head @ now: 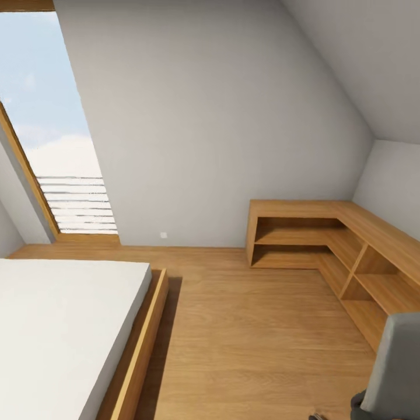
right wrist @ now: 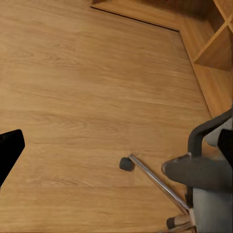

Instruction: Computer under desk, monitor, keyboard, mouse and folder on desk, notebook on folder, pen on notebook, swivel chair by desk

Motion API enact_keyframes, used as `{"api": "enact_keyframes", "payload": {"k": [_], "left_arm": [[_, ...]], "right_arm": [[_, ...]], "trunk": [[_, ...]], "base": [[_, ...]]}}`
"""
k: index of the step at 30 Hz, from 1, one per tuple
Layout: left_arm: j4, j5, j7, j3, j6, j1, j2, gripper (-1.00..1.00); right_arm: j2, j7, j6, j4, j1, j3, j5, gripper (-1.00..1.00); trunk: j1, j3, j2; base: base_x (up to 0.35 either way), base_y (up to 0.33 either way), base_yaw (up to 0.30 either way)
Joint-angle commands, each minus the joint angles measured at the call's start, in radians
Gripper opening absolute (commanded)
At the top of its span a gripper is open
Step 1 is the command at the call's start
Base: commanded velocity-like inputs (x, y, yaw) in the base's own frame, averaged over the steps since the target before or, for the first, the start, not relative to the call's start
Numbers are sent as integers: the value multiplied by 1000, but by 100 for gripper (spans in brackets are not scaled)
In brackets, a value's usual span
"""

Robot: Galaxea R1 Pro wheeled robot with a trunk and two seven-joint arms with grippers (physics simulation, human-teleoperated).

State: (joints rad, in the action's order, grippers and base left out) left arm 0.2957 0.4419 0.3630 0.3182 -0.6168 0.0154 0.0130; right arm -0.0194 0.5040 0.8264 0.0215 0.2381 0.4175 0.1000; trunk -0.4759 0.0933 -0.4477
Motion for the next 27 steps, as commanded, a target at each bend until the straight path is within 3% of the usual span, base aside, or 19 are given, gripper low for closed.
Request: {"api": "enact_keyframes", "payload": {"k": [1, 27], "left_arm": [[2, 5, 8, 9, -1, 0, -1, 100], [2, 5, 8, 10, -1, 0, 1, 100]], "right_arm": [[-1, 1, 5, 2, 1, 9, 10, 100], [-1, 1, 5, 3, 1, 9, 10, 100]], "trunk": [[-1, 2, -2], [-1, 2, -2]], "base": [[322, 0, 0], [322, 0, 0]]}}
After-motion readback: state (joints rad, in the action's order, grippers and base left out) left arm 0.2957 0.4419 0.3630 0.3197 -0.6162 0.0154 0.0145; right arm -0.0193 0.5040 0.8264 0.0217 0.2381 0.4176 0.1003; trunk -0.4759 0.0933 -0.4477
